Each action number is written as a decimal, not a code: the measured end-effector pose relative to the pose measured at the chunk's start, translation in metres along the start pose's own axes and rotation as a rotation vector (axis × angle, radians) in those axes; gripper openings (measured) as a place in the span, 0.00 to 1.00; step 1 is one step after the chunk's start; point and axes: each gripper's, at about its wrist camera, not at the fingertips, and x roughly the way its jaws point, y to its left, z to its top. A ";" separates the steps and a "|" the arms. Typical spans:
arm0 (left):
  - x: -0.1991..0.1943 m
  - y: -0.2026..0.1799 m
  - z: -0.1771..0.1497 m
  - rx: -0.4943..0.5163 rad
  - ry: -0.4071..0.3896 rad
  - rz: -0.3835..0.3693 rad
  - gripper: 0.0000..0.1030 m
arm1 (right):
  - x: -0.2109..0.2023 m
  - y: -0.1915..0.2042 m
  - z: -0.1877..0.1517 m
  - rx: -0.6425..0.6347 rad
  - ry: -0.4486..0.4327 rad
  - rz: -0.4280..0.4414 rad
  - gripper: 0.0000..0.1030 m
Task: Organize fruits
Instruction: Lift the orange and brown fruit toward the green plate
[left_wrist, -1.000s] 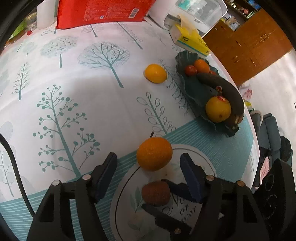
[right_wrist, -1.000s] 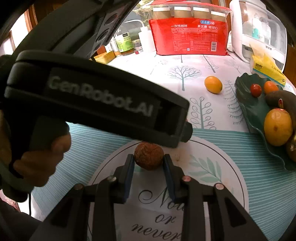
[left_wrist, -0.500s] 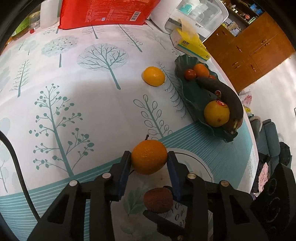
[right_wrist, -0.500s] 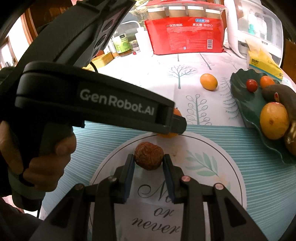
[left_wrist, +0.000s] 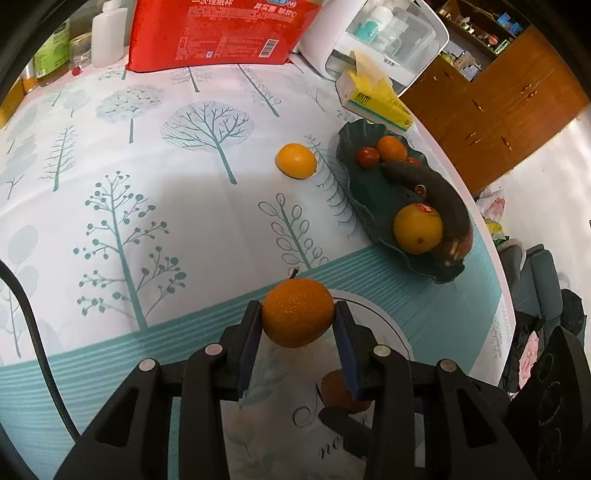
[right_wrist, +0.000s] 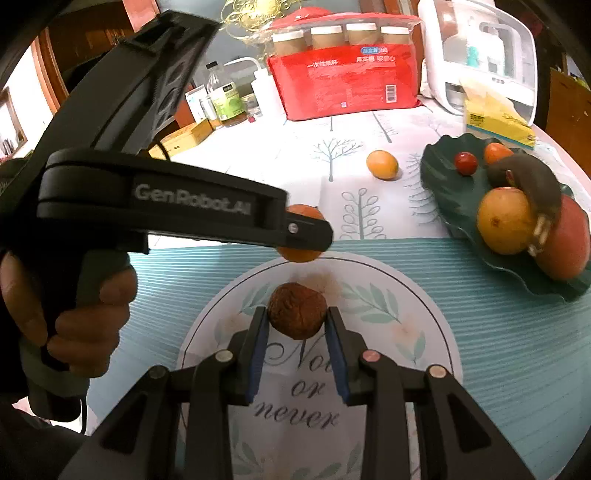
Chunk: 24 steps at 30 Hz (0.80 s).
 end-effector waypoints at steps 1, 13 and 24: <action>-0.003 0.000 -0.002 -0.001 -0.004 0.001 0.36 | -0.004 0.000 -0.002 0.004 -0.003 -0.003 0.30; -0.030 -0.010 -0.036 -0.049 -0.029 0.028 0.36 | -0.037 -0.015 -0.025 0.057 -0.004 -0.024 0.30; -0.042 -0.035 -0.051 -0.089 -0.062 0.056 0.36 | -0.072 -0.065 -0.044 0.141 0.026 -0.072 0.30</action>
